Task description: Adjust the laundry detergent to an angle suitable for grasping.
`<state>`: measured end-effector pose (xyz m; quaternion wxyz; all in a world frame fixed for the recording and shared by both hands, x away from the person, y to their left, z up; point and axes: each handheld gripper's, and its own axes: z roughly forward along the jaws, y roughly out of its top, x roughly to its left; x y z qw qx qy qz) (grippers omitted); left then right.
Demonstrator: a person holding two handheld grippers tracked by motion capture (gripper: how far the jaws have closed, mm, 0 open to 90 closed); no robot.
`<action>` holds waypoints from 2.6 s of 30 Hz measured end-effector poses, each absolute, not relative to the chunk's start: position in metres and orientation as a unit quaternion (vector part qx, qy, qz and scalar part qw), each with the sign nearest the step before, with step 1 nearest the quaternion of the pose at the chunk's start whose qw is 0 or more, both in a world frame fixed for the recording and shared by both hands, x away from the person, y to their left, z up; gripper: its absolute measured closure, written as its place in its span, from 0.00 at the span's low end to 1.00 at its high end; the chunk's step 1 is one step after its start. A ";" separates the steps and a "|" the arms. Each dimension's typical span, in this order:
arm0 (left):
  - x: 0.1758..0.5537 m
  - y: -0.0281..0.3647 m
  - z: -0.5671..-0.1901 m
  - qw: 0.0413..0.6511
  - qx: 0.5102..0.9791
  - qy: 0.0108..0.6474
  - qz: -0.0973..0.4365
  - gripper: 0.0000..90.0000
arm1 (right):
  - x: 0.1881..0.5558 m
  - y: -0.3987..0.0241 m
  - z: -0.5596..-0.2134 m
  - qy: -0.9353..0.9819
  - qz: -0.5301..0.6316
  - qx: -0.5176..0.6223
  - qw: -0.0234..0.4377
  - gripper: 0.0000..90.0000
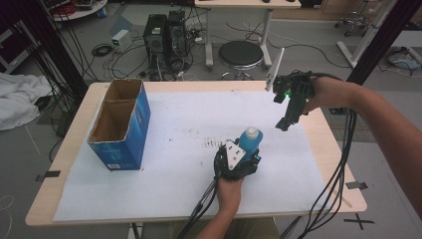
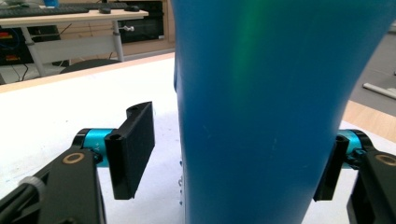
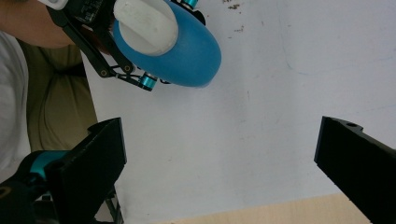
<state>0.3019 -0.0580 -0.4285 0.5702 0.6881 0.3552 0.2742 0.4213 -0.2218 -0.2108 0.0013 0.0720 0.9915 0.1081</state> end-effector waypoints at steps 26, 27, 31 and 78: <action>0.314 -0.035 -0.399 0.591 0.718 0.278 0.241 0.50 | 0.421 -0.229 -0.208 0.990 0.115 0.079 0.005 0.01; 0.315 -0.031 -0.396 0.594 0.721 0.268 0.236 0.50 | 0.421 -0.229 -0.208 0.990 0.114 0.078 0.005 0.01; 0.326 -0.015 -0.386 0.597 0.736 0.238 0.212 0.50 | 0.420 -0.230 -0.207 0.990 0.115 0.081 0.006 0.01; 0.399 0.022 -0.388 0.581 0.813 -0.041 -0.019 0.50 | 0.427 -0.224 -0.211 0.990 0.113 0.086 -0.001 0.01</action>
